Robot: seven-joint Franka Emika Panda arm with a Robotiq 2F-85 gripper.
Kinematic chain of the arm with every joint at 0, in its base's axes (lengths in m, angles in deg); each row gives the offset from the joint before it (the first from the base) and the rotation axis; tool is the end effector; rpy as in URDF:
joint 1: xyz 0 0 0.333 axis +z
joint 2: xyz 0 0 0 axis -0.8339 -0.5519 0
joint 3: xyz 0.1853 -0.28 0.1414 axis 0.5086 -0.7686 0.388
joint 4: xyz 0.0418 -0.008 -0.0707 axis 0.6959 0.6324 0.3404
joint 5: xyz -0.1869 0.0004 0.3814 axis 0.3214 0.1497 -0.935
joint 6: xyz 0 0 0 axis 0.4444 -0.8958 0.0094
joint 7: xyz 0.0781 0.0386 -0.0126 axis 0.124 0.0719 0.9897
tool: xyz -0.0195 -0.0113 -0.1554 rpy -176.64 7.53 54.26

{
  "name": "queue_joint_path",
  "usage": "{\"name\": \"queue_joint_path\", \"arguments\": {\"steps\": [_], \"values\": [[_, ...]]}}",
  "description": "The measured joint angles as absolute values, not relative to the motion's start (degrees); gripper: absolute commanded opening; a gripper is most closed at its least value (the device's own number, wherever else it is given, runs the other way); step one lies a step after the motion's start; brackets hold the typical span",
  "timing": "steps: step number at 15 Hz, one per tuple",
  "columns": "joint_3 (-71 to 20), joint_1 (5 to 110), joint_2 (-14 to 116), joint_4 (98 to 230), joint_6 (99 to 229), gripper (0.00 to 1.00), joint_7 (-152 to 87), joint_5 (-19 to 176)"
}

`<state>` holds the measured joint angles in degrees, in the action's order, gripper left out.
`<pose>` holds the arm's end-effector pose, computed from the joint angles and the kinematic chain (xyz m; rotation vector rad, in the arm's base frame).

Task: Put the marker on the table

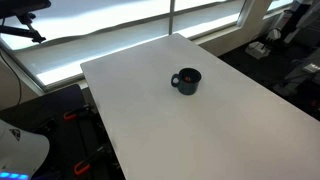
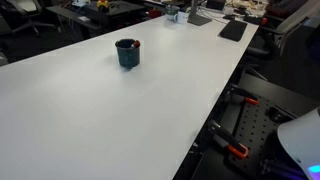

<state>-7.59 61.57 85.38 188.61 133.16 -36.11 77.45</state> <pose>0.4639 0.1689 0.5707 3.0337 0.2836 0.1676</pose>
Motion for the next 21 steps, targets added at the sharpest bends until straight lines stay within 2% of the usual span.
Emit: {"name": "queue_joint_path", "arguments": {"steps": [12, 21], "values": [[-8.32, 61.72, 85.27, 188.63, 133.28, 1.00, -36.01, 77.30], [-19.47, 60.46, 80.34, 188.67, 138.47, 1.00, -26.24, 71.79]]}}
